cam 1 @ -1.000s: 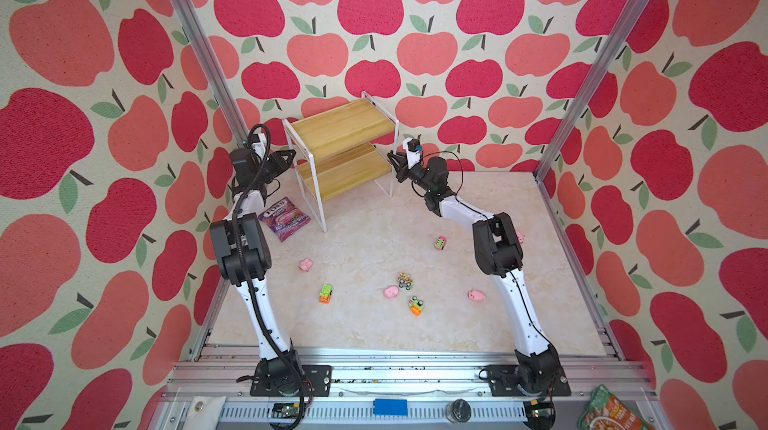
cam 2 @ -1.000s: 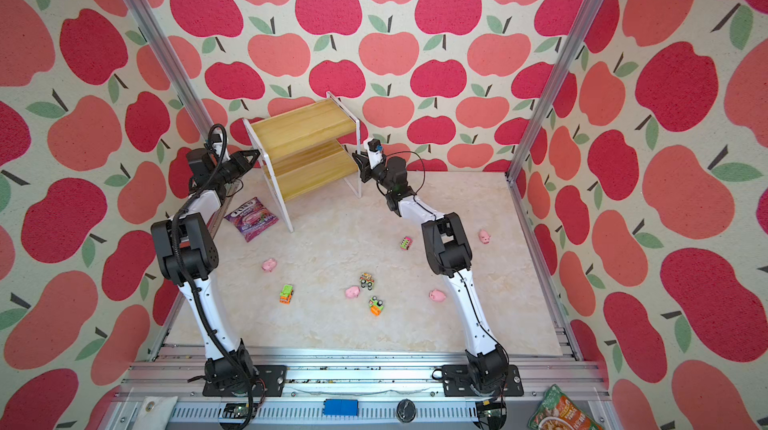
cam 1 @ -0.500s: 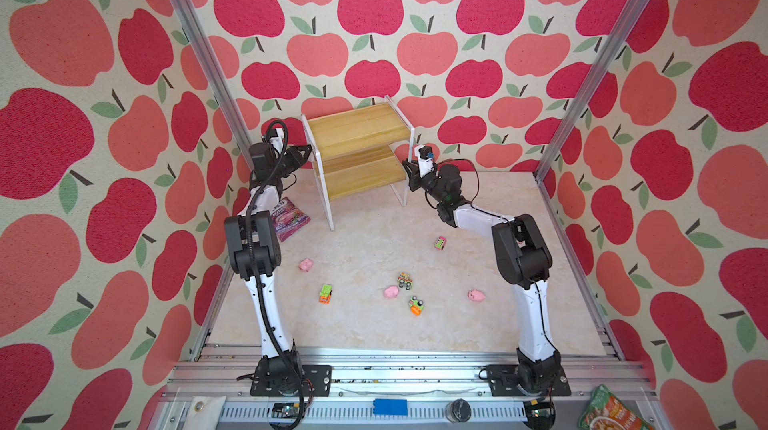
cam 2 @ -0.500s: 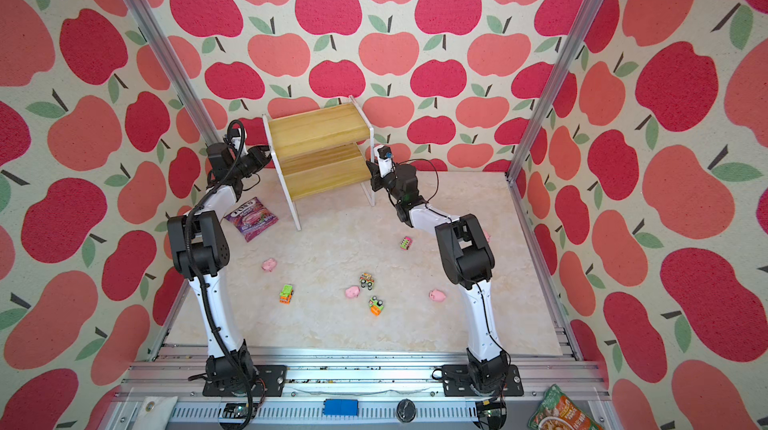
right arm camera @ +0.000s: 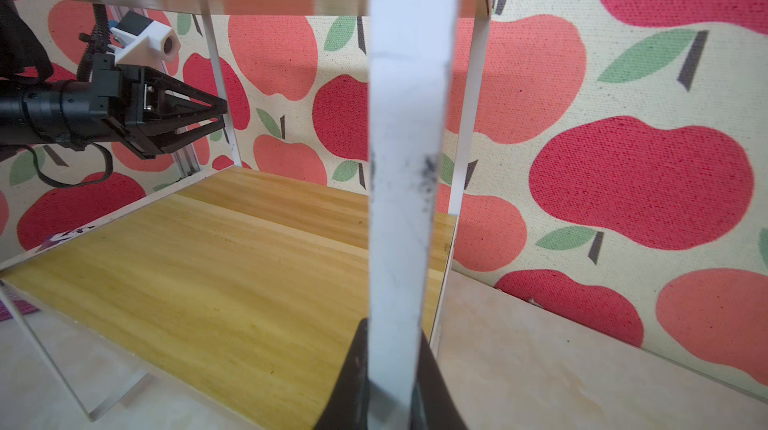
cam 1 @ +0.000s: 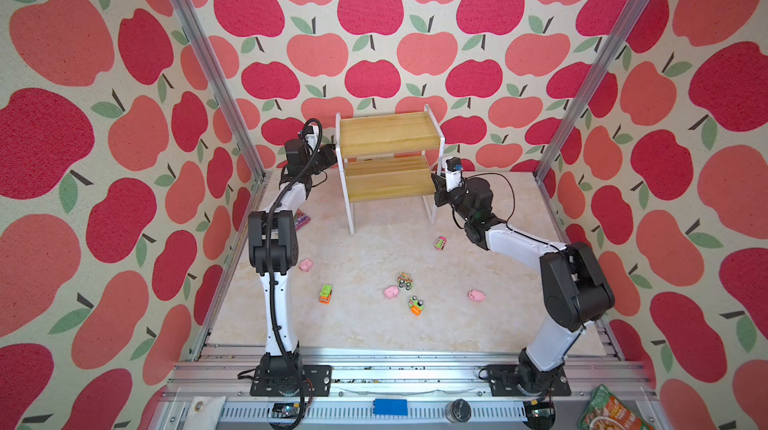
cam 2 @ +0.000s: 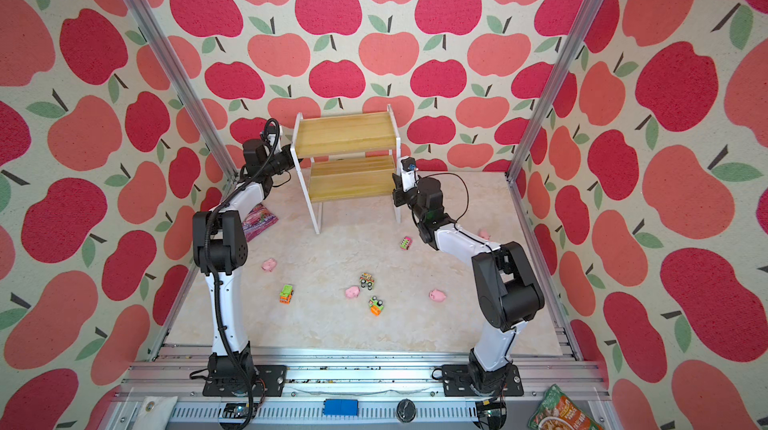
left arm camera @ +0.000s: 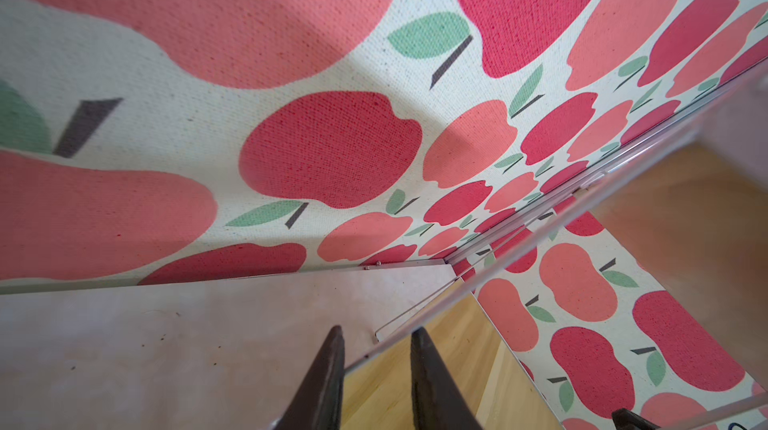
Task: Place and organize the plastic toys onto the shelf
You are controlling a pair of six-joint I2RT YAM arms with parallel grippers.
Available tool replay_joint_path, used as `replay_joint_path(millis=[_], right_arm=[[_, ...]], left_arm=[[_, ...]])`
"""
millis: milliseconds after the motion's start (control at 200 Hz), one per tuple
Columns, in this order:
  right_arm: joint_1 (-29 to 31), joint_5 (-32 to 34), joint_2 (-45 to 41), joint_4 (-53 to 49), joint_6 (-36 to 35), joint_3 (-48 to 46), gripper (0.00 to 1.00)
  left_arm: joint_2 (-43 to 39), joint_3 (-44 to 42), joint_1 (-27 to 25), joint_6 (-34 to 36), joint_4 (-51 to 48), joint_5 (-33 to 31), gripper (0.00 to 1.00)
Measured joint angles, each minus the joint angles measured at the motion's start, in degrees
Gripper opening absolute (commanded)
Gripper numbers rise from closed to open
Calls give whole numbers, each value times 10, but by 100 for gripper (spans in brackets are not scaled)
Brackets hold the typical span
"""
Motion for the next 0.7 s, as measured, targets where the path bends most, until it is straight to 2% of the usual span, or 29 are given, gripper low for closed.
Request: replay_joint_path(millis=[205, 345, 495, 570, 695], right_arm=[[-15, 31, -38, 7, -2, -58, 8], [-28, 33, -37, 18, 0, -66, 11], [-32, 31, -22, 42, -2, -65, 19], [-33, 31, -16, 48, -10, -61, 29], [-32, 30, -16, 59, -15, -53, 57]], left_arm=[[35, 43, -34, -1, 2, 0, 31], [43, 54, -40, -1, -4, 0, 36], [43, 61, -35, -1, -16, 5, 48], [43, 62, -30, 4, -26, 10, 57], [39, 60, -13, 19, -70, 3, 67]])
